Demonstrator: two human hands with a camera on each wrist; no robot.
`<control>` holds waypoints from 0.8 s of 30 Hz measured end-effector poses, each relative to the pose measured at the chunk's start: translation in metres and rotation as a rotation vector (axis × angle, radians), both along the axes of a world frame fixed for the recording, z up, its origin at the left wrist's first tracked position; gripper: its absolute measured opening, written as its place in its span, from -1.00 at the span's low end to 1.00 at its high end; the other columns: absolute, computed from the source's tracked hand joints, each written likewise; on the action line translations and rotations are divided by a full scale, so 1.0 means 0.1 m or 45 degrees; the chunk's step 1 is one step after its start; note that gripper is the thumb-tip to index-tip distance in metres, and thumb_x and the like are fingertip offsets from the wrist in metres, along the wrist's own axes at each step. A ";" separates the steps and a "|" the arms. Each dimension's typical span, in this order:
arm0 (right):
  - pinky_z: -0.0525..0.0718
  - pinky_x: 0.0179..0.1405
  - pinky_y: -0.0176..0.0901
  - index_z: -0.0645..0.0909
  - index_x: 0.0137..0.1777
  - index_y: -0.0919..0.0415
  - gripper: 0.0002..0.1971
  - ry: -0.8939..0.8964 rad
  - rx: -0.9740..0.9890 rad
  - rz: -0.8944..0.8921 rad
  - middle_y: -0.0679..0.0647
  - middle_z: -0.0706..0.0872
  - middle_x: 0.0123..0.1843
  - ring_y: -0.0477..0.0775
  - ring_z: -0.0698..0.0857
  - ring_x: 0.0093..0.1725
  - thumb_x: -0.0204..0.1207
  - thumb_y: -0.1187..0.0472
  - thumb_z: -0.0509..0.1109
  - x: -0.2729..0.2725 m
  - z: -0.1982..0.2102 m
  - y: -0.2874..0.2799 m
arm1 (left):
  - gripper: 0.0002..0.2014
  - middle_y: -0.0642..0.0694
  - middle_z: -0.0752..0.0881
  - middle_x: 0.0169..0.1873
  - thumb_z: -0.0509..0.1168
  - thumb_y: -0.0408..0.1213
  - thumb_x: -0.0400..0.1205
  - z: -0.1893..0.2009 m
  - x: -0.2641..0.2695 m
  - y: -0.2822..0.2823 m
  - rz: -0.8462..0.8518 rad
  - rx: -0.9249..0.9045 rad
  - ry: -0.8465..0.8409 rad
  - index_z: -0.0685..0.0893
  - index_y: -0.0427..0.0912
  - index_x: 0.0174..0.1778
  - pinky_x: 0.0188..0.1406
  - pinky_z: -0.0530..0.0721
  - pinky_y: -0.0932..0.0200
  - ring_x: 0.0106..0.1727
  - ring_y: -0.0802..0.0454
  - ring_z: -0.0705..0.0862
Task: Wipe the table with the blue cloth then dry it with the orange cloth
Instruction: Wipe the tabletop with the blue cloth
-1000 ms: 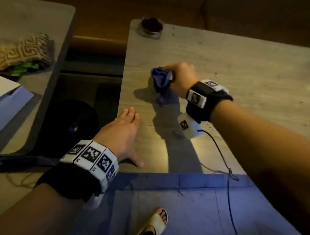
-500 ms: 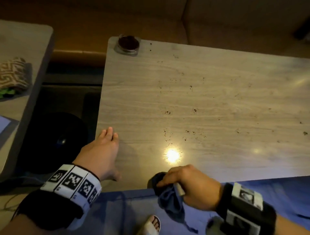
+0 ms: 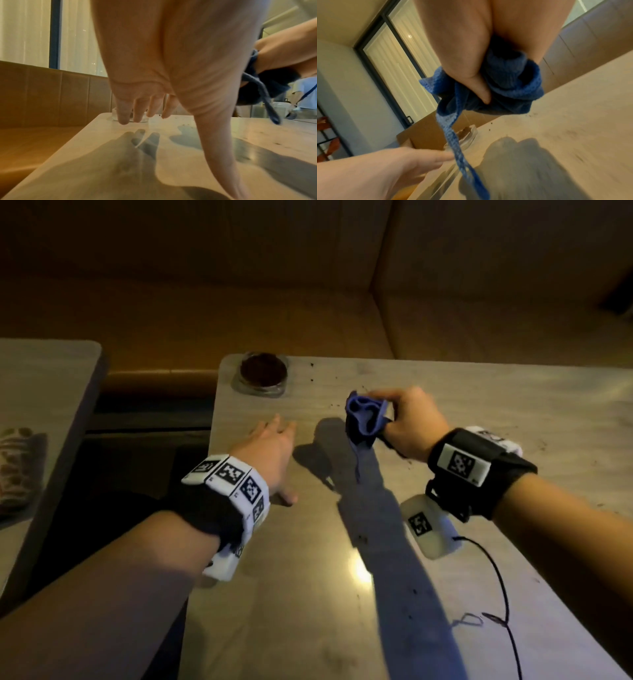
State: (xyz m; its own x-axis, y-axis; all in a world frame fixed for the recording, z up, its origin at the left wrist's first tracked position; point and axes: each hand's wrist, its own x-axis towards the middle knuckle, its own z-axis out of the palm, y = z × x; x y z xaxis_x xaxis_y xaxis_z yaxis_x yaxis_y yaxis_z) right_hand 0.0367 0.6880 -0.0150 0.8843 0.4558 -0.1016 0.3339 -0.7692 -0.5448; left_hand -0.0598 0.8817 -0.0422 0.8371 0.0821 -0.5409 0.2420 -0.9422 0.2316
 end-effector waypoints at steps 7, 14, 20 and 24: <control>0.51 -0.02 -0.22 0.61 0.37 0.06 -0.60 -0.155 -0.189 -0.122 0.18 0.70 0.28 0.27 0.65 0.24 0.59 0.37 0.27 1.57 -0.28 1.01 | 0.33 -0.12 -0.31 0.74 0.65 0.06 0.37 -0.33 0.55 0.33 -0.117 0.067 0.255 -0.23 -0.18 0.76 0.72 0.06 -0.21 0.75 -0.19 -0.24; 0.59 0.19 -0.09 0.56 0.42 0.10 -0.57 -0.030 -0.546 0.136 0.20 0.65 0.32 0.26 0.62 0.30 0.56 0.34 0.28 1.74 -0.70 1.49 | 0.39 -0.18 -0.43 0.70 0.64 0.08 0.37 -0.44 0.61 0.33 -0.160 0.070 0.319 -0.36 -0.20 0.73 0.71 -0.02 -0.21 0.73 -0.22 -0.36; 0.54 0.27 -0.12 0.50 0.47 -0.07 -0.45 -0.088 -0.515 0.226 0.15 0.56 0.41 0.20 0.57 0.34 0.51 0.38 0.32 1.38 -0.61 1.26 | 0.35 -0.12 -0.36 0.73 0.65 0.05 0.37 -0.39 0.54 0.33 -0.125 0.033 0.258 -0.29 -0.16 0.75 0.69 0.02 -0.21 0.74 -0.18 -0.30; 0.45 0.35 -0.17 0.50 0.47 -0.06 -0.44 -0.065 -0.421 0.351 0.09 0.54 0.42 0.12 0.54 0.37 0.49 0.37 0.38 0.87 -0.58 1.05 | 0.28 -0.10 -0.27 0.75 0.65 0.01 0.37 -0.30 0.48 0.34 -0.098 -0.023 0.167 -0.16 -0.12 0.77 0.69 0.05 -0.21 0.76 -0.16 -0.24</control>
State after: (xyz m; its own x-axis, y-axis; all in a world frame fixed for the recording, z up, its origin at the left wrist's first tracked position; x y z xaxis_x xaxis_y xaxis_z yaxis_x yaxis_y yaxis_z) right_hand 0.1239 0.7928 -0.0726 0.7415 0.6261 -0.2412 0.5718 -0.7777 -0.2611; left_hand -0.0117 0.9155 -0.0721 0.7624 0.0094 -0.6471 0.1984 -0.9551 0.2199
